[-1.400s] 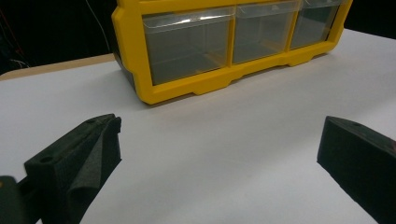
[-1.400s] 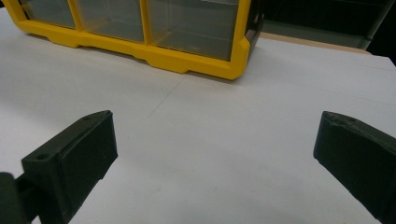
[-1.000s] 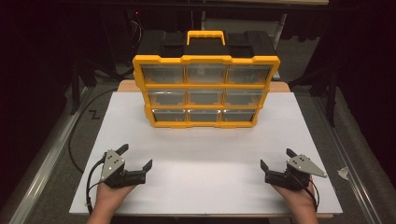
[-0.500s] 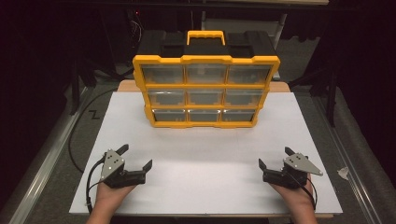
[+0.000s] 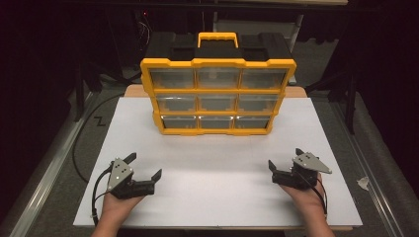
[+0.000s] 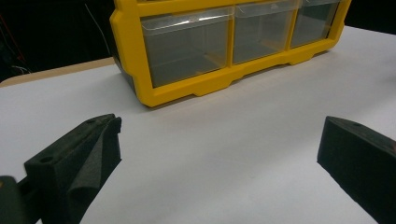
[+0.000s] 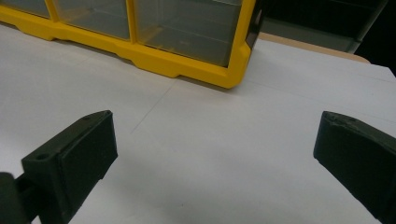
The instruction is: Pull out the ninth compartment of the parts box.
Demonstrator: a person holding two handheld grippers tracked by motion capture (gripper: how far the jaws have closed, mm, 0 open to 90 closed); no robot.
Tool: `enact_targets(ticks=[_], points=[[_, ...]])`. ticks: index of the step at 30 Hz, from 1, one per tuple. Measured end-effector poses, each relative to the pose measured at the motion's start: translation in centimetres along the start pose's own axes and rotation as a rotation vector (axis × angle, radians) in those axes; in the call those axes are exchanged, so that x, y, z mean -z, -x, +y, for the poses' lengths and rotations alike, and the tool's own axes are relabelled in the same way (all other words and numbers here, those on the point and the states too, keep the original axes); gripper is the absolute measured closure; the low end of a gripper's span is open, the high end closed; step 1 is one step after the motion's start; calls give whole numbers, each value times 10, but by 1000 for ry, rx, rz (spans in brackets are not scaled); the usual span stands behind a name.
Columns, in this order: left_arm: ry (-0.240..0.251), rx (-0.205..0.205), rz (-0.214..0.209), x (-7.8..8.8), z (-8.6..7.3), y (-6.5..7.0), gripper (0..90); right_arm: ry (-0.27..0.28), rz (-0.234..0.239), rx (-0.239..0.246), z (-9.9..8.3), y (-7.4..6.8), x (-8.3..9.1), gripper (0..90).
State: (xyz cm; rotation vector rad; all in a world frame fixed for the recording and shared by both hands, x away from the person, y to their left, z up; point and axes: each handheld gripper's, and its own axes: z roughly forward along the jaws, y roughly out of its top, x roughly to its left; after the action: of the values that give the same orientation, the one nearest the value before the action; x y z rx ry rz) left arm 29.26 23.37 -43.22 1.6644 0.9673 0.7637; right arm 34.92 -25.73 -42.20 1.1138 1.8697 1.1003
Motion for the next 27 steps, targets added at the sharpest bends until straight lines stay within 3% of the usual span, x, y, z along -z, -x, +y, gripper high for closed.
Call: enact_targets(ticks=[6,15,27], points=[[-11,-1,2,0,-1,-1,1,6,3,-23,5,1,-13,8],[-20,12,17,-1,-1,-1,1,27,-4,-9,13,-1,-33,10],[-27,12,21,-3,-3,-1,1,-9,-61,23,18,5,-60,11]])
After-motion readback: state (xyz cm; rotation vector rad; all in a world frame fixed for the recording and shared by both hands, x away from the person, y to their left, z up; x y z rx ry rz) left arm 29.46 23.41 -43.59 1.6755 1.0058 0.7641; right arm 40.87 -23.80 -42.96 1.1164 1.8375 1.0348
